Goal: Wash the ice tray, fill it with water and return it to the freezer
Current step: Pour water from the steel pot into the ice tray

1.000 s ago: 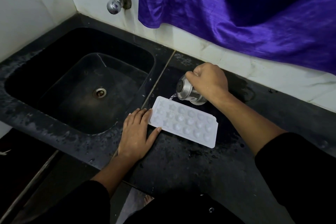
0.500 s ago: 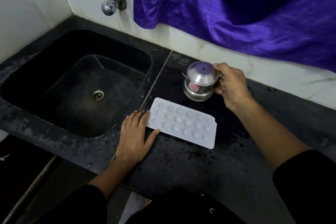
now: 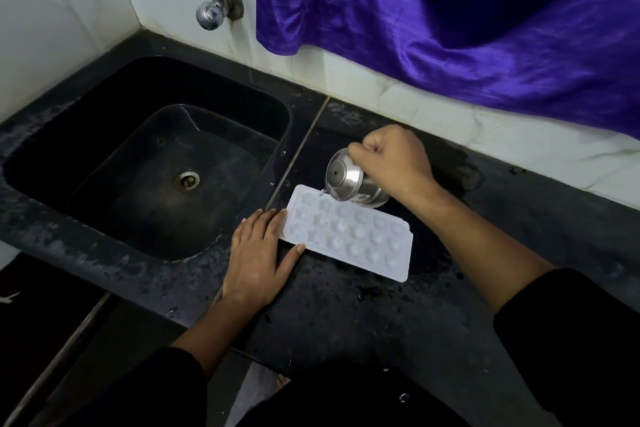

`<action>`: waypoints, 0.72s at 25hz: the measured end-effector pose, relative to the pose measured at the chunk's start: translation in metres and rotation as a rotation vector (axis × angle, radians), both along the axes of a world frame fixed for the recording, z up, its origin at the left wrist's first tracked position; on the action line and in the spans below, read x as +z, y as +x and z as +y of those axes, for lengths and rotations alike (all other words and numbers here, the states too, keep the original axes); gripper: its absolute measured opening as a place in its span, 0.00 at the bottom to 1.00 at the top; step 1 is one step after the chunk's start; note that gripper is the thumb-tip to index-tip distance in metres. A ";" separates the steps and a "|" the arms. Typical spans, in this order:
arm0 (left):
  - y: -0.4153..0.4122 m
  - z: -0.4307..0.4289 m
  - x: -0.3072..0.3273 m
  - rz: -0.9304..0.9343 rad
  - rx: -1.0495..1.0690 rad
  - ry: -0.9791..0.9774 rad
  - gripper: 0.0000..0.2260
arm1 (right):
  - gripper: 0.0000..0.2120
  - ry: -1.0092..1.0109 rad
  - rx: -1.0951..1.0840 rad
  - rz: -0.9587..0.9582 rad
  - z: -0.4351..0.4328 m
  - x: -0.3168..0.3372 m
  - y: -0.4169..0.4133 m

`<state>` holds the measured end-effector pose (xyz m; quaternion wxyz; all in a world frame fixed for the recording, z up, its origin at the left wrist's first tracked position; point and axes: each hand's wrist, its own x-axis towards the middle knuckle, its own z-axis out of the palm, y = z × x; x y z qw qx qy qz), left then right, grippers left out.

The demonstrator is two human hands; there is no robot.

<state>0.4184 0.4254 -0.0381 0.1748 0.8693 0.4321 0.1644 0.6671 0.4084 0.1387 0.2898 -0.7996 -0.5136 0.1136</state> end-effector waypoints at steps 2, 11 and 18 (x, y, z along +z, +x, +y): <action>0.000 0.000 0.000 0.001 0.000 0.000 0.32 | 0.22 -0.030 0.034 -0.126 0.004 -0.001 -0.011; -0.001 -0.001 0.001 -0.005 0.009 -0.010 0.32 | 0.22 0.028 -0.064 0.169 -0.005 -0.006 0.006; 0.000 0.000 0.000 0.001 -0.004 -0.011 0.32 | 0.13 0.365 -0.294 0.958 -0.046 0.004 0.023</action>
